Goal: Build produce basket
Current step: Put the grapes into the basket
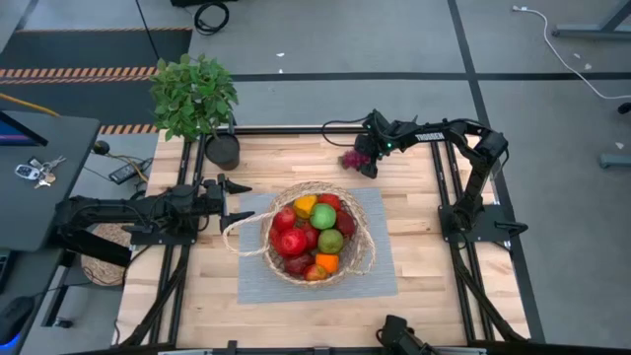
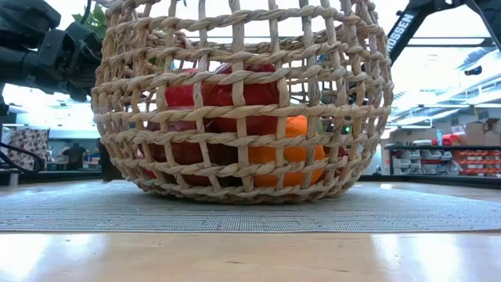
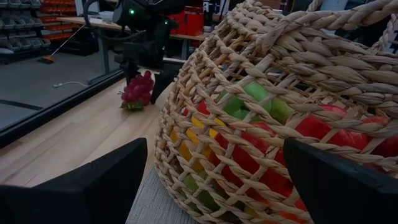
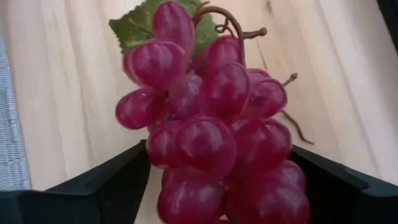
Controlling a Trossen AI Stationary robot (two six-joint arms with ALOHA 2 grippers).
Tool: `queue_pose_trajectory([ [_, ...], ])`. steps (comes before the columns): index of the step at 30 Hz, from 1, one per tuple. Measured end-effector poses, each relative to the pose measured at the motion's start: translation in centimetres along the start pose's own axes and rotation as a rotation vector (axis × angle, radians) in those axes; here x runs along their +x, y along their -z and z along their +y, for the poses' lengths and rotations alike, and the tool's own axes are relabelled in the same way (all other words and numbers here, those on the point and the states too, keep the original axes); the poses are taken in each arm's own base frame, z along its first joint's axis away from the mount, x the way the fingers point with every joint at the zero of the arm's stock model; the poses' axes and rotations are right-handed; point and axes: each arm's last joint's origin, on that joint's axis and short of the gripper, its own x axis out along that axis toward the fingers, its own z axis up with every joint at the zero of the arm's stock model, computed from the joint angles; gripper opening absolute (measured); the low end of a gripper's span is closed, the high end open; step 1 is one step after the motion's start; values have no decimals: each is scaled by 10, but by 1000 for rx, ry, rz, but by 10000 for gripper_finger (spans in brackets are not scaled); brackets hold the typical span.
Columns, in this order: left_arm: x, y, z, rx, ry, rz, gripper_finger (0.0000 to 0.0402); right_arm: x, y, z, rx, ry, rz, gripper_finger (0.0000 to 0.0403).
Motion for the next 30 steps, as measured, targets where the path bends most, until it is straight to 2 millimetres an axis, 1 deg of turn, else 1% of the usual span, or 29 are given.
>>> queue_pose_trajectory([
  [11,0,0,0,0,0,0,382,0,-3,-2,-8,18,-33,252],
  [15,0,0,0,0,0,0,382,-7,-6,-1,17,31,-53,224],
  [19,0,0,0,0,0,0,382,-23,-14,1,27,53,-109,207],
  [23,0,0,0,0,0,0,382,-44,-24,7,22,64,-182,201],
  [26,0,0,0,0,0,0,382,-66,-34,15,24,33,-277,200],
  [30,0,0,0,0,0,0,382,-103,-50,33,20,-48,-463,200],
])
